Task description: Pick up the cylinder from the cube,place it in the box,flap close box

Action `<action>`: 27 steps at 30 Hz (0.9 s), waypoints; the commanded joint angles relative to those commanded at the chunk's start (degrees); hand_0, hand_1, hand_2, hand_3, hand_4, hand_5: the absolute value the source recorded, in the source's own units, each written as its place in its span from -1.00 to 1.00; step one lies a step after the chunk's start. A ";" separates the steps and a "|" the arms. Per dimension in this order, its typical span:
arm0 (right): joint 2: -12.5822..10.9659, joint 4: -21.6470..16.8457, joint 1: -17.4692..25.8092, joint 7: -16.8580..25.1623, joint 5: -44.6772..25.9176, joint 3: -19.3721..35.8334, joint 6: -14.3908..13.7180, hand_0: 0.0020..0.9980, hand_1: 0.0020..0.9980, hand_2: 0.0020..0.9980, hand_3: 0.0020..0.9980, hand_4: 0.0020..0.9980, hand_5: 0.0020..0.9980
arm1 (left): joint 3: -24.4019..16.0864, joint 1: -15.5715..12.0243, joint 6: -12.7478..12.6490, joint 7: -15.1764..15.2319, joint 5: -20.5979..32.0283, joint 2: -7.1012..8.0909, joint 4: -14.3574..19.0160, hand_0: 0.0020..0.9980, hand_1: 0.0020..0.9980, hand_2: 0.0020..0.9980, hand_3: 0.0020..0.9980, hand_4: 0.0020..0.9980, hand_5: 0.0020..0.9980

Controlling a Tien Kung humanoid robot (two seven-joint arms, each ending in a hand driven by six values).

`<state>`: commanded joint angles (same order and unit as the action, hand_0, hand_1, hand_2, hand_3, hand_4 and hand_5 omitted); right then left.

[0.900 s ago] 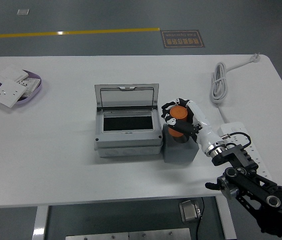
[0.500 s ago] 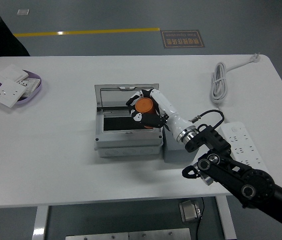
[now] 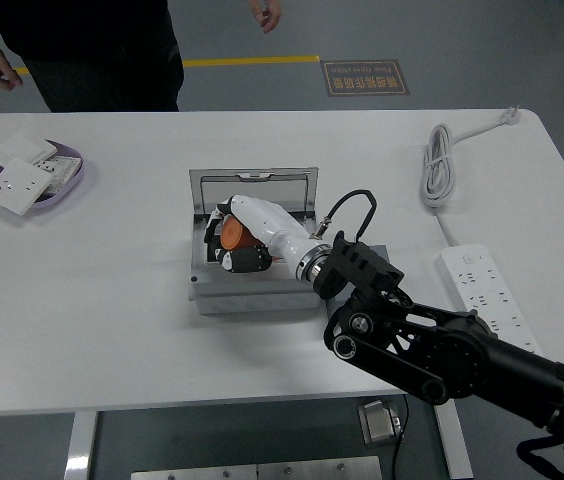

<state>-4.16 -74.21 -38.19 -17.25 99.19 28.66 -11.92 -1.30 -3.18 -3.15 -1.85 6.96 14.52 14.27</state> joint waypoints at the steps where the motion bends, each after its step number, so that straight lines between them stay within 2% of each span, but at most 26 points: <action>1: 0.32 0.39 -0.39 -0.39 1.84 -0.31 0.69 -0.47 -0.34 -0.39 -0.58 -1.00 -1.00 | 0.03 0.00 -0.01 0.01 0.03 0.03 0.00 0.13 0.23 0.15 0.20 0.43 -0.58; 4: 1.06 1.28 -1.26 -1.56 6.72 -0.63 3.27 -0.47 -0.34 -0.39 -0.58 -1.00 -1.00 | 0.02 0.02 -0.03 0.02 0.05 0.08 0.01 0.13 0.23 0.15 0.20 0.43 -0.58; 5: 1.30 1.56 -1.54 -2.05 8.56 -0.65 4.37 -0.40 -0.31 -0.35 -0.39 -1.00 -1.00 | 0.01 0.04 -0.03 0.02 0.04 0.08 0.01 0.13 0.23 0.15 0.20 0.43 -0.58; 9: 1.69 1.95 -2.05 -4.19 14.30 -0.41 7.72 -0.40 -0.31 -0.35 -0.39 -1.00 -1.00 | -0.13 0.10 -0.03 0.02 -0.19 0.05 0.05 0.13 0.23 0.15 0.20 0.43 -0.58; 10: 1.75 2.00 -2.11 -5.03 15.65 -0.30 8.69 0.20 0.03 0.02 0.05 -0.64 -1.00 | -0.18 0.10 -0.03 0.02 -0.26 0.05 0.06 0.13 0.23 0.15 0.20 0.43 -0.58; 15: 1.88 2.39 -2.09 -8.91 20.46 0.44 12.13 0.20 0.03 0.02 0.05 -0.64 -1.00 | -0.24 0.07 -0.05 0.01 -0.39 0.05 0.06 0.13 0.23 0.15 0.20 0.43 -0.58; 16: 1.89 2.44 -2.04 -9.60 20.98 0.65 12.46 0.55 0.34 0.34 0.37 -0.10 -0.66 | -0.25 0.05 -0.05 0.01 -0.41 0.04 0.07 0.13 0.23 0.15 0.20 0.42 -0.58; 22: 2.00 2.58 -1.79 -11.23 21.55 1.34 12.29 0.55 0.34 0.34 0.37 -0.10 -0.66 | -0.22 0.06 -0.04 0.00 -0.44 0.01 0.08 0.13 0.23 0.15 0.20 0.42 -0.58; 23: 2.04 2.59 -1.72 -11.28 21.55 1.44 12.21 0.74 0.46 0.47 0.43 0.29 -0.38 | -0.22 0.07 -0.05 0.00 -0.44 0.01 0.08 0.13 0.23 0.15 0.20 0.42 -0.58; 27: 2.07 2.59 -1.39 -11.27 21.54 1.79 11.97 0.74 0.46 0.47 0.43 0.29 -0.38 | -0.28 0.09 -0.05 0.01 -0.49 -0.01 0.11 0.13 0.23 0.15 0.20 0.42 -0.58</action>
<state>-2.10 -71.62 -39.58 -28.51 120.73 30.45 0.05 -1.58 -3.09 -3.20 -1.84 6.47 14.51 14.38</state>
